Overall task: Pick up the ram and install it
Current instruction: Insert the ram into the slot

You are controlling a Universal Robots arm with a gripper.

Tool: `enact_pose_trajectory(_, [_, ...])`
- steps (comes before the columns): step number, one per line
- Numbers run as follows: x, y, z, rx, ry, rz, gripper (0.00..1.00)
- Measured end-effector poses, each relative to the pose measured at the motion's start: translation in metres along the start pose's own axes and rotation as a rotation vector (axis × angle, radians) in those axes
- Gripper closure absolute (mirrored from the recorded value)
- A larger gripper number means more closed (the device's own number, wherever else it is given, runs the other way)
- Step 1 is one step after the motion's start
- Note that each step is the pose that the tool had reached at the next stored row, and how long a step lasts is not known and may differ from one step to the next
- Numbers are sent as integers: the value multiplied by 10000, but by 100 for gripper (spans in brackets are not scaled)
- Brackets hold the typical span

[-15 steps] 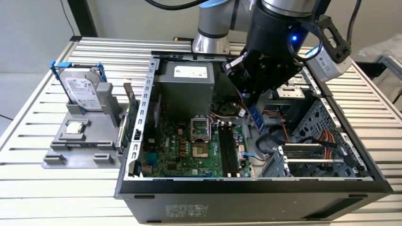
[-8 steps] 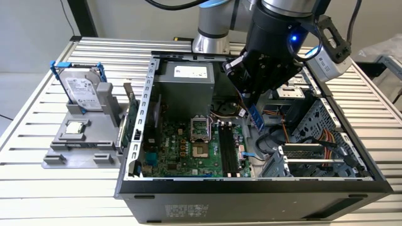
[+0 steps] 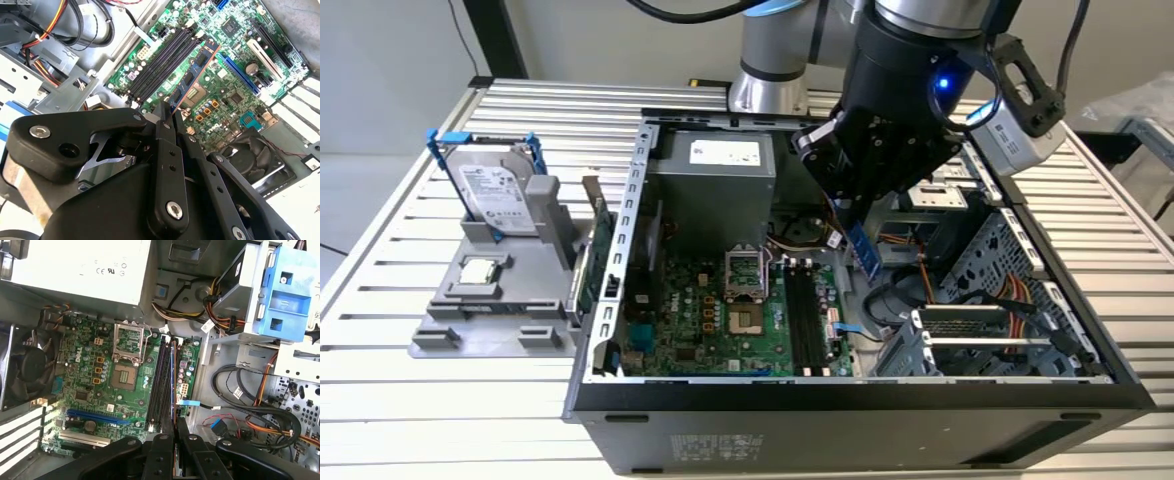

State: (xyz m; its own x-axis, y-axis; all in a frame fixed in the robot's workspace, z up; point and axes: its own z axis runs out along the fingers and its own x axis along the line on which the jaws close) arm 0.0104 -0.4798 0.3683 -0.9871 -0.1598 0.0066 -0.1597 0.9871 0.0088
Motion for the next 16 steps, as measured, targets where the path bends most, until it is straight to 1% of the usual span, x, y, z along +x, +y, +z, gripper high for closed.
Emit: enact_pose_trajectory(16, [0, 0, 9, 5, 0, 50, 100])
